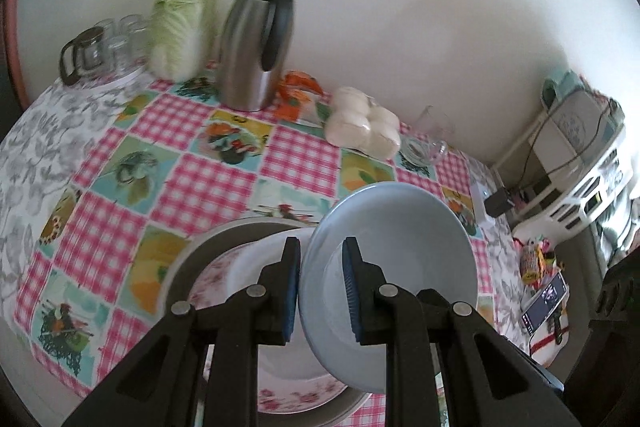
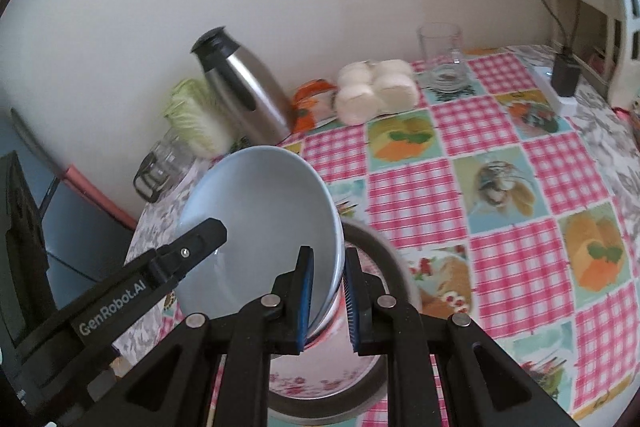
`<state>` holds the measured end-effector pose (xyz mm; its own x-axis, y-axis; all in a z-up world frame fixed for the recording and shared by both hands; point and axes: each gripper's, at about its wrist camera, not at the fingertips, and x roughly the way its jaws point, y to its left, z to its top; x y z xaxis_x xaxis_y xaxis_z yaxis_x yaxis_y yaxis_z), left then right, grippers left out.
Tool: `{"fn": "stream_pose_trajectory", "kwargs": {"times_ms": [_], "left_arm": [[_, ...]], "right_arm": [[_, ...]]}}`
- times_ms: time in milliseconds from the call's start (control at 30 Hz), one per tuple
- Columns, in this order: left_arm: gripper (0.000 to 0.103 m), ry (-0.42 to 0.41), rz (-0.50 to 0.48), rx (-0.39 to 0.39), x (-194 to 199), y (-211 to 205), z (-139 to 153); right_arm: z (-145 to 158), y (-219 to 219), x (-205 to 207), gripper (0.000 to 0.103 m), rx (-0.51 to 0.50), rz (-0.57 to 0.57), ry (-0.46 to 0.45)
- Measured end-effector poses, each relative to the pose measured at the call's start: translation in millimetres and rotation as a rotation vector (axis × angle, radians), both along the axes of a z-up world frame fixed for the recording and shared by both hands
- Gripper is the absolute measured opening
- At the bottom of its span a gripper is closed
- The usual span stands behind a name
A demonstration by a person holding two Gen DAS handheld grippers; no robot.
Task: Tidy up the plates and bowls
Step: 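Lower the round bowl with both grippers onto the square bowl in the basin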
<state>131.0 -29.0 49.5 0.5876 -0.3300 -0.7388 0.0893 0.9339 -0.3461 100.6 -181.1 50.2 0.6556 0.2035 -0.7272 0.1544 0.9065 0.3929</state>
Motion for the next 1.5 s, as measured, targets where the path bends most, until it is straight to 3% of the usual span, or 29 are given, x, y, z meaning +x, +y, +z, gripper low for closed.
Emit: {"fn": "stream_pose_trajectory", "kwargs": {"times_ms": [200, 633, 1500], "left_arm": [[0.021, 0.007, 0.039, -0.038, -2.0, 25.9, -7.3], [0.022, 0.051, 0.048, -0.053, 4.1, 29.8, -31.4], [0.013, 0.045, 0.076, -0.003, 9.4, 27.4, -40.4]], "right_arm": [[-7.2, 22.1, 9.2, 0.016, -0.02, 0.043, 0.025], [-17.8, 37.6, 18.5, 0.016, -0.114, 0.042, 0.079], [-23.3, 35.6, 22.0, 0.021, -0.117, 0.037, 0.087]]}}
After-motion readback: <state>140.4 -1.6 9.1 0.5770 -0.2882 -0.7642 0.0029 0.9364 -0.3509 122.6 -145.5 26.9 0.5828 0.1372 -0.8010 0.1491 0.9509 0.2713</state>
